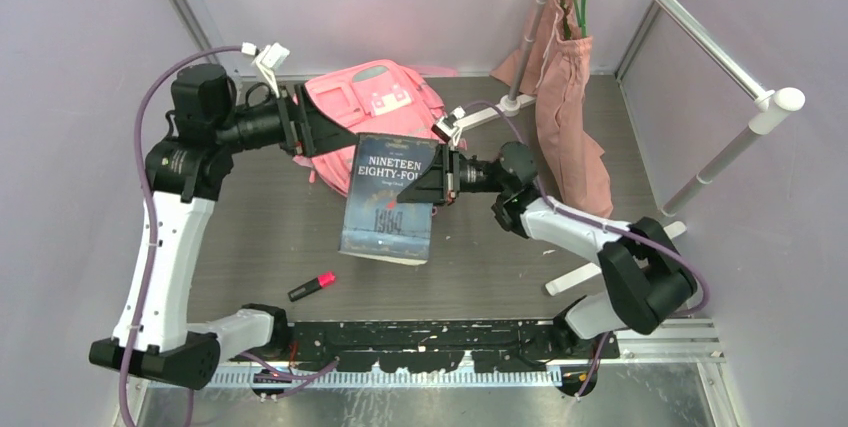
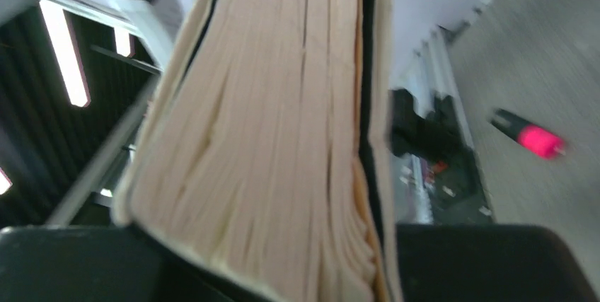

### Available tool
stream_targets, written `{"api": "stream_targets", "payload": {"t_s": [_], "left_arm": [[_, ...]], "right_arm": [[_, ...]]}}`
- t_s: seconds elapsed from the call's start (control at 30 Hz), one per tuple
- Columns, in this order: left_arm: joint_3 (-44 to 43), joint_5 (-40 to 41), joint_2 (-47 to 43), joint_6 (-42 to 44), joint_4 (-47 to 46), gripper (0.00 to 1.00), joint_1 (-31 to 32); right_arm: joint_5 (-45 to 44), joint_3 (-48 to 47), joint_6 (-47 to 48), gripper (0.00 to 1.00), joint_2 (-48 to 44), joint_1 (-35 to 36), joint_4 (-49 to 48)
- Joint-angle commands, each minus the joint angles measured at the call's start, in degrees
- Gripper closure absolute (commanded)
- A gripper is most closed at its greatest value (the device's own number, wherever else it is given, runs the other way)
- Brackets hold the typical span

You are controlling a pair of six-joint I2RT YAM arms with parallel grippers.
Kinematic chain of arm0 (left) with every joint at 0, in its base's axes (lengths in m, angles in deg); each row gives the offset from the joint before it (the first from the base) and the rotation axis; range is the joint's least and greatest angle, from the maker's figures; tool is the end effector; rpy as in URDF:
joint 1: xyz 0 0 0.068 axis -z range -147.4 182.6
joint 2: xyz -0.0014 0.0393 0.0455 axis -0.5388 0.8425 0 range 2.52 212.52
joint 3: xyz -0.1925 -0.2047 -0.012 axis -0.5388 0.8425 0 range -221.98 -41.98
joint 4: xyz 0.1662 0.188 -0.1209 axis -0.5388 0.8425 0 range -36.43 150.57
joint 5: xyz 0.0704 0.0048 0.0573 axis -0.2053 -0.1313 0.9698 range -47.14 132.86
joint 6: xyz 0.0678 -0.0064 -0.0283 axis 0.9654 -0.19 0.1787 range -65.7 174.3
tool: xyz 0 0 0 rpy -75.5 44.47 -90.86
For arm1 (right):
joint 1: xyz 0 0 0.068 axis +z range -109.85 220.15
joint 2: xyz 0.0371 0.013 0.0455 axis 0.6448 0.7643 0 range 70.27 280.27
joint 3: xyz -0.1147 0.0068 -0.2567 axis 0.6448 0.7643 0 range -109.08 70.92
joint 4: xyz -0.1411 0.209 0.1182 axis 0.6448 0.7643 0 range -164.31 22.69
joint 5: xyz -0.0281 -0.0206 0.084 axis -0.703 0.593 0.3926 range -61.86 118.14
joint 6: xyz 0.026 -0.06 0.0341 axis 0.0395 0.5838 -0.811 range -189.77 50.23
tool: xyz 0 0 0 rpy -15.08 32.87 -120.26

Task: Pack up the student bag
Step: Pick up the book from the center of the board.

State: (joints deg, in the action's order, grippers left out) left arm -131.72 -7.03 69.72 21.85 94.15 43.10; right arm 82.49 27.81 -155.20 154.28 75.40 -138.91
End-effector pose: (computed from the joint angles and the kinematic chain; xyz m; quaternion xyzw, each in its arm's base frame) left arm 0.2298 -0.0904 0.4860 0.1035 0.7675 -0.5126 0.3708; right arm 0.2409 0.2315 0.3020 -0.1400 0.6026 0.7709 0.1516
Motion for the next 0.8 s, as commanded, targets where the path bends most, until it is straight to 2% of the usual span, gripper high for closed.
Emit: {"api": "stream_targets", "payload": {"t_s": [0.0,0.1,0.2,0.27,0.33,0.43,0.57,0.77], "left_arm": [[-0.2,2.7,-2.7,21.4,15.9,0.15,-0.3],[1.5,4.3,-4.0,27.1,17.9,0.13,-0.2],[2.7,1.1,-3.0,29.1,18.1,0.1,0.5],[3.4,-8.1,-1.3,29.2,17.3,0.09,0.6],[2.7,-14.0,1.0,30.2,18.2,0.08,0.7],[1.7,-15.1,3.1,30.3,18.4,0.01,1.1],[2.3,-15.6,3.9,28.2,15.2,0.0,2.2],[2.0,-15.1,9.3,32.2,20.0,0.0,8.2]], "right_arm": [[10.0,-7.1,23.5,0.99,-10.4,-0.7,33.4],[2.1,-18.6,59.6,0.99,-15.9,0.4,83.9],[-0.8,-26.7,74.4,0.99,-15.2,1.0,105.7],[-1.0,-29.9,79.5,0.99,-14.2,1.1,113.3],[-1.8,-31.9,82.6,0.99,-13.5,2.0,118.9],[-3.2,-33.9,86.7,0.99,-12.9,3.7,124.4],[-4.8,-35.1,89.9,0.99,-12.8,5.4,129.0],[-2.8,-37.0,90.1,0.99,-14.0,7.8,128.8]]}}
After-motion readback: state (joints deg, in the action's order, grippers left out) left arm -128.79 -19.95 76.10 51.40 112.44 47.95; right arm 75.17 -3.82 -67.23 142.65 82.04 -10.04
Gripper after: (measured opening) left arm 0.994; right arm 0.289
